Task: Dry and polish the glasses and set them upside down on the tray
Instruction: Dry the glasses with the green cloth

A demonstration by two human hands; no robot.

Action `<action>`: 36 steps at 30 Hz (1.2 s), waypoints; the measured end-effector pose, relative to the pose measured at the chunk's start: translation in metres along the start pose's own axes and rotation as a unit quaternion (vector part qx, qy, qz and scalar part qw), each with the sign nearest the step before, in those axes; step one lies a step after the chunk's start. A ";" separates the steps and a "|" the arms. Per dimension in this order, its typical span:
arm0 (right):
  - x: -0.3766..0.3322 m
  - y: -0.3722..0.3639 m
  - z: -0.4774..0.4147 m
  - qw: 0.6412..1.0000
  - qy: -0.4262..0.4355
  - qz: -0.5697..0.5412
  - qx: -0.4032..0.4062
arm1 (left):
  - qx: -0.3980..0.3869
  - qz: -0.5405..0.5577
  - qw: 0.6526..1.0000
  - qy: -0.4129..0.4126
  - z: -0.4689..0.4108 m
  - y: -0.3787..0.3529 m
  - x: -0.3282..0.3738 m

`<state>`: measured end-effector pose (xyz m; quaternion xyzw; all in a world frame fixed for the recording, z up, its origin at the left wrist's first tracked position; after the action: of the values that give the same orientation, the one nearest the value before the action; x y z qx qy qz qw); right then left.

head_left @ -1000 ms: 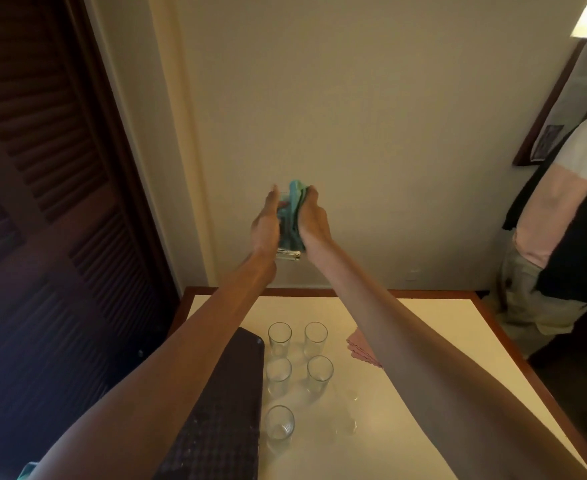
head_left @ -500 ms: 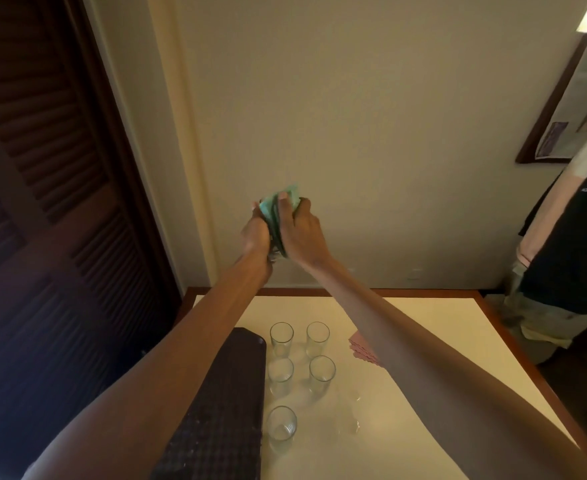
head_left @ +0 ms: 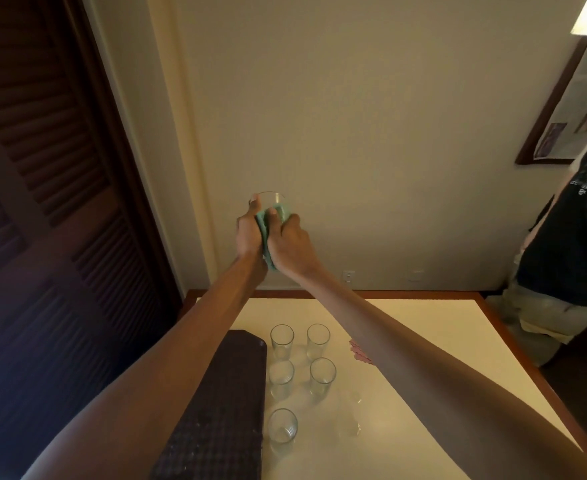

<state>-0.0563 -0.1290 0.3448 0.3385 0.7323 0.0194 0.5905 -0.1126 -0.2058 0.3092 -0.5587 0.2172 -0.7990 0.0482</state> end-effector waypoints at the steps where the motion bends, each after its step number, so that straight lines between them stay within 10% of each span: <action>1: -0.007 0.006 -0.003 0.999 0.037 0.018 0.023 | -0.010 0.000 1.000 -0.002 0.002 -0.002 -0.002; 4: -0.018 0.019 -0.013 0.995 0.072 0.043 0.048 | -0.038 0.002 0.999 -0.003 0.009 -0.010 -0.005; 12: 0.021 0.002 -0.020 0.968 -0.194 -0.161 -0.005 | -0.007 -0.066 0.998 -0.023 0.015 -0.011 0.008; 23: -0.033 0.015 -0.010 0.993 0.103 0.039 0.053 | -0.034 0.034 0.998 0.028 0.024 -0.006 0.012; 31: 0.019 -0.005 -0.025 0.975 -0.155 -0.158 0.004 | 0.029 -0.098 0.995 -0.024 0.040 -0.002 0.020; 36: 0.018 -0.019 -0.007 0.982 -0.133 -0.127 -0.037 | 0.033 -0.066 0.997 -0.004 0.016 0.014 0.015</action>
<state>-0.0721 -0.1314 0.3233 0.2200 0.6831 -0.0737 0.6925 -0.1055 -0.2282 0.3214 -0.5729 0.1533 -0.8050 0.0149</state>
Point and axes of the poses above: each hand's wrist, its own z-axis away from the middle knuckle, its own y-axis out of the back of the hand, x = y × z, the point moved 9 cm from there along -z, towards the middle knuckle, and after that the axes turned 7 degrees about y, right-handed, at the moved point
